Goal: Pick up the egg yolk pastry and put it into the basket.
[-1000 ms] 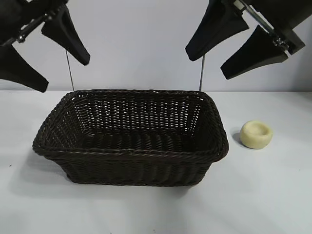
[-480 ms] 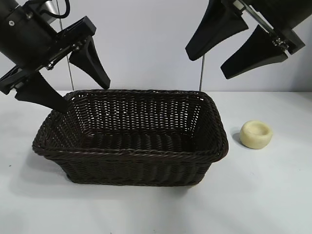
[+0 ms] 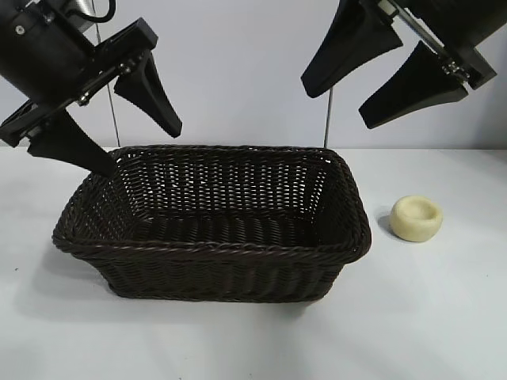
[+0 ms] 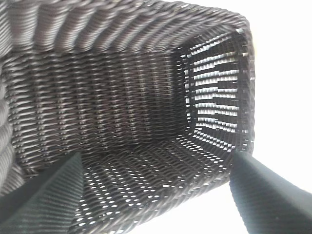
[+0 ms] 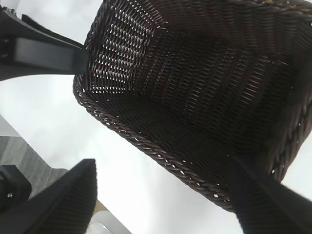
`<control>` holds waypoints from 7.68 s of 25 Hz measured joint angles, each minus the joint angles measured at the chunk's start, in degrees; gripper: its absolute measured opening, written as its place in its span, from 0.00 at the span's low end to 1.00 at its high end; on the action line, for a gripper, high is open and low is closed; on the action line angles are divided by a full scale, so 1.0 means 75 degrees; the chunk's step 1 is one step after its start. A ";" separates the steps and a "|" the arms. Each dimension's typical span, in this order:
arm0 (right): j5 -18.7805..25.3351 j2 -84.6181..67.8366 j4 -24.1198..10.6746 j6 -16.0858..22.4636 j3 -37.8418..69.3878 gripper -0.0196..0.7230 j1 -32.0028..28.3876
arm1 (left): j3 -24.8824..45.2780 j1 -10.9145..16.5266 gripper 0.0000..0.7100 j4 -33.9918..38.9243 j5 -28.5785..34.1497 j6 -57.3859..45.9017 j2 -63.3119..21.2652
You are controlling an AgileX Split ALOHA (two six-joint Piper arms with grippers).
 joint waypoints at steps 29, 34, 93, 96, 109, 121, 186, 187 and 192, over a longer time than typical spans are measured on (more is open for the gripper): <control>-0.1008 0.1529 -0.0943 0.0807 0.0000 0.75 -0.2745 | 0.0000 0.0000 0.84 0.0135 0.0134 0.0016 0.0000; -0.1527 0.2371 -0.0911 0.0938 -0.0043 0.75 -0.2745 | 0.0000 0.0000 0.84 0.0135 0.0134 0.0016 0.0000; -0.3596 0.4115 -0.0687 -0.1228 -0.0051 0.71 -0.2130 | 0.0000 0.0000 0.84 0.0135 0.0080 0.0023 0.0000; -0.3638 0.4124 -0.0687 -0.1228 -0.0051 0.67 -0.2130 | 0.0000 0.0000 0.84 0.0135 0.0079 0.0023 0.0000; -0.3531 0.3526 -0.0687 -0.1228 -0.0074 0.12 -0.2130 | 0.0000 0.0000 0.84 0.0135 0.0050 0.0023 0.0000; -0.1565 0.1189 -0.0614 -0.1228 -0.0074 0.11 -0.2130 | 0.0000 0.0000 0.84 0.0135 0.0050 0.0023 0.0000; 0.0695 0.2826 -0.0120 0.0137 -0.2512 0.75 -0.1124 | 0.0000 0.0000 0.84 0.0135 0.0078 0.0023 0.0000; 0.0892 0.2826 -0.0127 0.0137 -0.2512 0.75 -0.1181 | 0.0000 0.0000 0.84 0.0135 0.0078 0.0023 0.0000; 0.1410 0.2826 -0.0144 0.0137 -0.2526 0.75 -0.1196 | 0.0000 0.0000 0.84 0.0135 0.0078 0.0023 0.0000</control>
